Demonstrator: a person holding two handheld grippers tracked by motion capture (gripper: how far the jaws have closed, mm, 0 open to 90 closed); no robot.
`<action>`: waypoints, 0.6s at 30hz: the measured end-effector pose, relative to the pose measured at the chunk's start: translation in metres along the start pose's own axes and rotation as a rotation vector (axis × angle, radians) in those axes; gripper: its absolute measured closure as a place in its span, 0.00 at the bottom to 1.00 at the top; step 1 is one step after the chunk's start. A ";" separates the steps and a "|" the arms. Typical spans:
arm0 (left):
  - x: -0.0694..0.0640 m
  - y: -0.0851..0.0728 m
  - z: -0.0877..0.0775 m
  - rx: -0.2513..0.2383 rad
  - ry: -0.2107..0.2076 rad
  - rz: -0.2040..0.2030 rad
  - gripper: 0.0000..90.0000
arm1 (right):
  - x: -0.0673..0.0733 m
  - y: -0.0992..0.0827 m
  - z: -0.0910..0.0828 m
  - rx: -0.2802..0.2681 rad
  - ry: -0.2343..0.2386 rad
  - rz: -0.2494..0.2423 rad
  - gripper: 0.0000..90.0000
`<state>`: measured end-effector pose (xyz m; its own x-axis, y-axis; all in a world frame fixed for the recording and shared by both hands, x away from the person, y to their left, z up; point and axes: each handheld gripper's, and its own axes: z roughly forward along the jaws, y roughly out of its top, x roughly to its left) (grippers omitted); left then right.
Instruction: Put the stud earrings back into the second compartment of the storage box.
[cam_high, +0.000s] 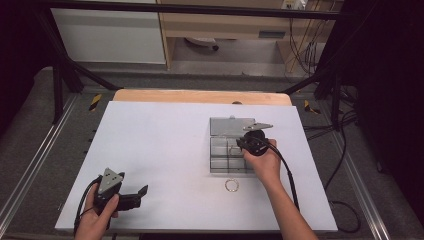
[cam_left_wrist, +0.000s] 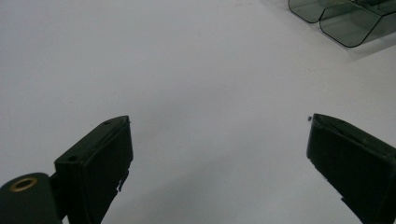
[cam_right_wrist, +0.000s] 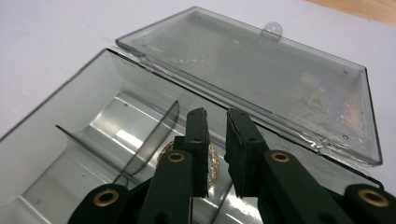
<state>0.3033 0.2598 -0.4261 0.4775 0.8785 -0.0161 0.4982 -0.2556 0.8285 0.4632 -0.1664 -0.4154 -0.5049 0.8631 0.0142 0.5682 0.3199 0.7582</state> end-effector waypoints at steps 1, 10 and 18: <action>0.000 0.000 0.000 0.000 0.000 0.000 0.08 | 0.001 0.000 -0.002 -0.008 0.003 -0.006 0.88; 0.001 0.000 0.000 0.002 -0.002 0.002 0.08 | 0.008 -0.011 -0.037 -0.133 0.032 0.020 0.72; 0.000 0.000 0.001 0.012 -0.003 0.006 0.08 | 0.011 -0.028 -0.077 -0.230 0.047 0.074 0.45</action>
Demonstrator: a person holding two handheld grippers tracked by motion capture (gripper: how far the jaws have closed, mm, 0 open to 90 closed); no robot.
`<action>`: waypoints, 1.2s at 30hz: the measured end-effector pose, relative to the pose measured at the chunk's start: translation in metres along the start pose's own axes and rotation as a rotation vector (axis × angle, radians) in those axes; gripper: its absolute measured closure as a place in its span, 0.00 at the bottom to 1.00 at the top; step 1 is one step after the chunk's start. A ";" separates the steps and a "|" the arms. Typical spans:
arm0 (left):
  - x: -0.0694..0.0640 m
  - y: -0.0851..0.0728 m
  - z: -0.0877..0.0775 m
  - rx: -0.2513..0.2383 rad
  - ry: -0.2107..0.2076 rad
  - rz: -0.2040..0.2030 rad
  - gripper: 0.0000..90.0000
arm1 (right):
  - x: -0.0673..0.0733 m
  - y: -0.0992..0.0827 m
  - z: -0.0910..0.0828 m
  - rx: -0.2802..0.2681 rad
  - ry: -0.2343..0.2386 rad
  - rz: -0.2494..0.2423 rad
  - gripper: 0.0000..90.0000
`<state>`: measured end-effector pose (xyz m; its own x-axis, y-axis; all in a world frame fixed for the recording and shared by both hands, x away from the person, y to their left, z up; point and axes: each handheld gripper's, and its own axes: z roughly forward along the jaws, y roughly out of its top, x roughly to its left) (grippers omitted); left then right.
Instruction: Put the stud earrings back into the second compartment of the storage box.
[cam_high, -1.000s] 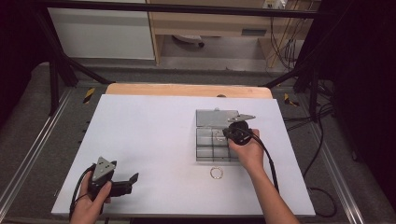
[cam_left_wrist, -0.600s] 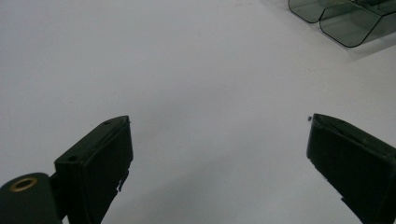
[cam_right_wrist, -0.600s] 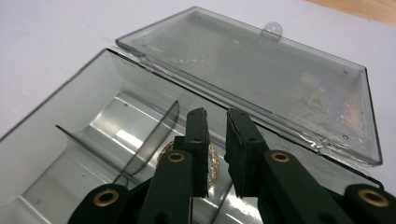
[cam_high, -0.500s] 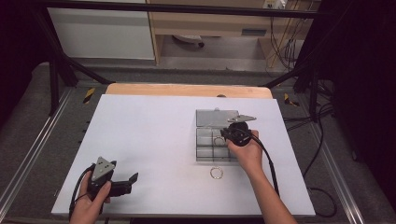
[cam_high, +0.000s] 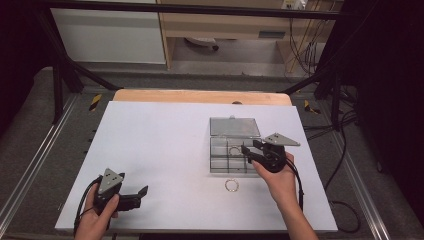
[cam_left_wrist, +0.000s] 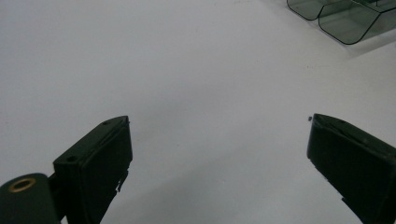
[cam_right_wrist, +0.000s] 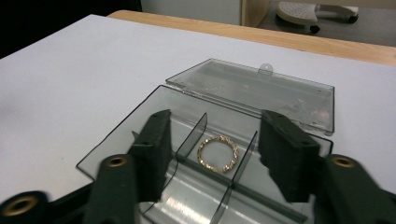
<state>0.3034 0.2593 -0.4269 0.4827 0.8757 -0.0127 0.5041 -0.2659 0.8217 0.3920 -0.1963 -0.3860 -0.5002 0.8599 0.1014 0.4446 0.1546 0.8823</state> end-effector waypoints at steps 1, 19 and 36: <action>0.000 0.000 0.000 0.000 0.001 0.001 0.08 | 0.002 -0.001 -0.005 0.003 -0.004 -0.007 0.40; -0.001 0.001 0.000 -0.003 -0.007 0.012 0.08 | 0.030 -0.039 -0.038 0.037 0.023 0.012 0.10; -0.003 0.001 0.000 0.002 -0.011 0.018 0.08 | 0.052 -0.052 -0.019 0.149 0.095 -0.128 0.49</action>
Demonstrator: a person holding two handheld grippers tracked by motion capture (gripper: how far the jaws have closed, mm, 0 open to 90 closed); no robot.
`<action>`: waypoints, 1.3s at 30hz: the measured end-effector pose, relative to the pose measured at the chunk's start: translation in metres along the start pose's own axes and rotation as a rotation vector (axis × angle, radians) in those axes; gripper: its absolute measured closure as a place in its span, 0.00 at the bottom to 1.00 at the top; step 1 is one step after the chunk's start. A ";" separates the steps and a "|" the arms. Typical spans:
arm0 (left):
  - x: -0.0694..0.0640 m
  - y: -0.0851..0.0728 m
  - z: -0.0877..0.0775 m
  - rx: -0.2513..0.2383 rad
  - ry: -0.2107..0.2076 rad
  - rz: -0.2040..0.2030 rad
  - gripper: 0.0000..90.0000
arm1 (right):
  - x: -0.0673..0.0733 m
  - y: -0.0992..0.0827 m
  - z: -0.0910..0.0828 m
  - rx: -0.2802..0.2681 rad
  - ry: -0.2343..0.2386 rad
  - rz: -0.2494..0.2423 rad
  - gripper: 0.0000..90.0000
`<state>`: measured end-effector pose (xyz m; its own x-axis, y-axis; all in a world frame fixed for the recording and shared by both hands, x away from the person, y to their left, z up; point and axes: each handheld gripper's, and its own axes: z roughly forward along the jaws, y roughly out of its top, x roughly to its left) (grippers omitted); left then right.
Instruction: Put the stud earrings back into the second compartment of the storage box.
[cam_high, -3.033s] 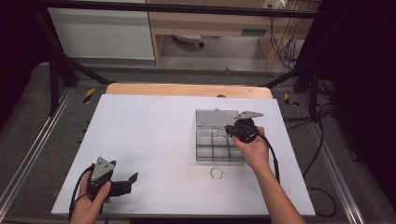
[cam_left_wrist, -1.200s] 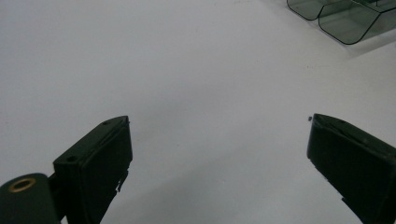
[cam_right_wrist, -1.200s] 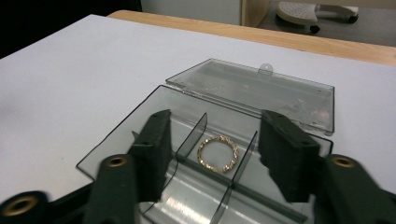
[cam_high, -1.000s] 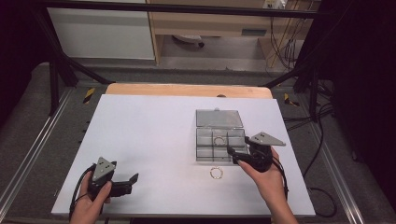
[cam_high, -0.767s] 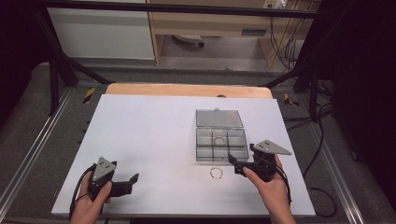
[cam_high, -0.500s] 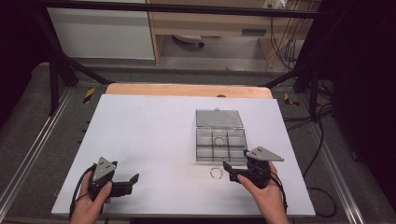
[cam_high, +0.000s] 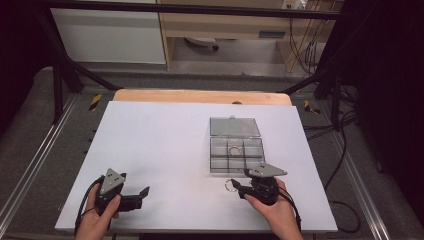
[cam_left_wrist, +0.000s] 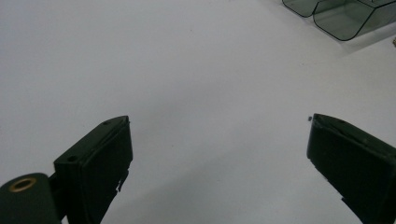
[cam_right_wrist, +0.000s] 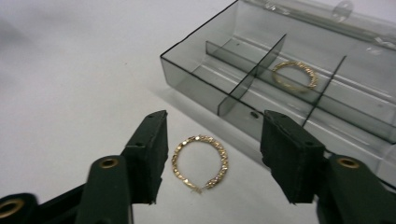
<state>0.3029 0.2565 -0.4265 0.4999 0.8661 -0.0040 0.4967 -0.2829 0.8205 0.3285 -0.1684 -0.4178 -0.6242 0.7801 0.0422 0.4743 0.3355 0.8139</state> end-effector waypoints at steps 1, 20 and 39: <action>0.000 0.000 0.000 0.001 -0.001 0.000 0.08 | 0.000 -0.001 0.001 0.007 0.003 -0.012 0.52; -0.001 0.000 0.001 0.009 -0.007 0.008 0.08 | -0.010 -0.015 0.020 0.077 0.016 0.025 0.74; -0.001 0.000 0.001 0.010 -0.006 0.012 0.08 | -0.015 -0.018 0.030 0.056 0.010 0.061 0.80</action>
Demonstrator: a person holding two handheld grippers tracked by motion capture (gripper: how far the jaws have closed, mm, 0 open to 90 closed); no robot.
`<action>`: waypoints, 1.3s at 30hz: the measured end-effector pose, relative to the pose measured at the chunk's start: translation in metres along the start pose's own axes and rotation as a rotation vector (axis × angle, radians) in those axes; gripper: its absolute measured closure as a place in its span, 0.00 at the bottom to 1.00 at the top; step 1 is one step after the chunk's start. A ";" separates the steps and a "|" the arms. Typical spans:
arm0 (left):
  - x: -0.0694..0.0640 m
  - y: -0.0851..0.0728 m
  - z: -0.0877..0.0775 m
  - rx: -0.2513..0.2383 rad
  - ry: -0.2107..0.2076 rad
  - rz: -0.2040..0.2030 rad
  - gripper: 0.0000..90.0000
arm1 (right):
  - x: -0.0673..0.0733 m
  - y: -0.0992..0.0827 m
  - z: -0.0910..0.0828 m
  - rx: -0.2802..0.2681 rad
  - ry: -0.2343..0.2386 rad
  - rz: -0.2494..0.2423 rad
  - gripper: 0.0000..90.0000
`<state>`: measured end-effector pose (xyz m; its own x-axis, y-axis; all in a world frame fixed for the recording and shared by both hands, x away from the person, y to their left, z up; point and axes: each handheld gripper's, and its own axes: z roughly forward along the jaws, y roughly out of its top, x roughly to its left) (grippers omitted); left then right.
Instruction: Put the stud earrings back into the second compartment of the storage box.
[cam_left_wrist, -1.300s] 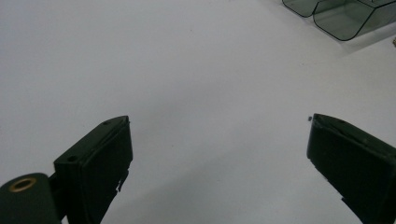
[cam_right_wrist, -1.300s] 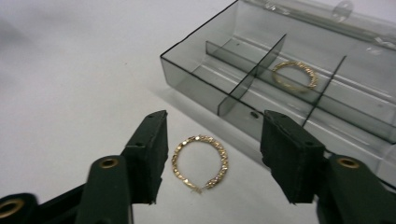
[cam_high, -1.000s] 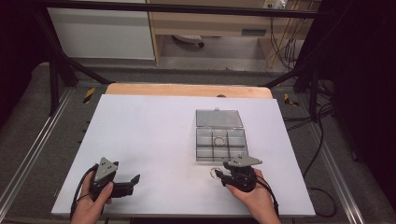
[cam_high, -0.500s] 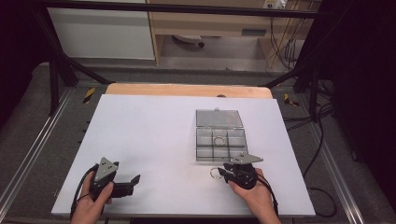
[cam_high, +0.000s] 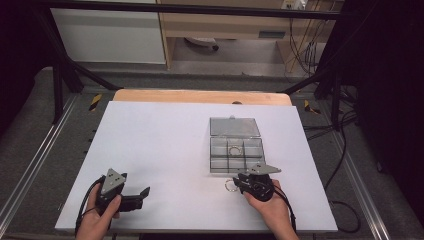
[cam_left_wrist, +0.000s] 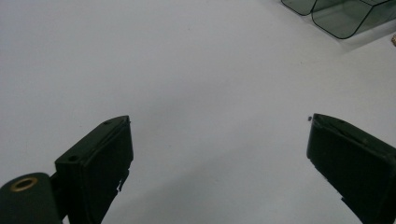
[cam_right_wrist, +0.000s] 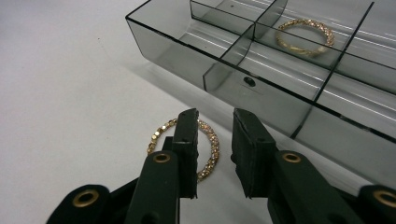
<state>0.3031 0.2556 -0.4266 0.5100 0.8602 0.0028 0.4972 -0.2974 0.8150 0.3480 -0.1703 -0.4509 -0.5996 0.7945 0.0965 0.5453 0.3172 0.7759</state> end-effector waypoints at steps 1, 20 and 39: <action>0.000 0.000 0.000 0.000 0.000 0.001 0.08 | 0.000 0.000 0.000 -0.002 -0.001 -0.002 0.81; 0.000 0.000 0.000 -0.005 0.000 0.000 0.08 | 0.004 -0.004 0.009 0.029 -0.031 -0.065 0.90; 0.000 0.001 -0.001 -0.012 0.000 -0.003 0.08 | 0.005 -0.005 0.007 0.009 -0.011 -0.071 0.97</action>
<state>0.3027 0.2554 -0.4254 0.5082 0.8612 0.0001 0.4903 -0.2894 0.8221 0.3461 -0.1641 -0.4583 -0.6306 0.7754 0.0341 0.5068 0.3781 0.7747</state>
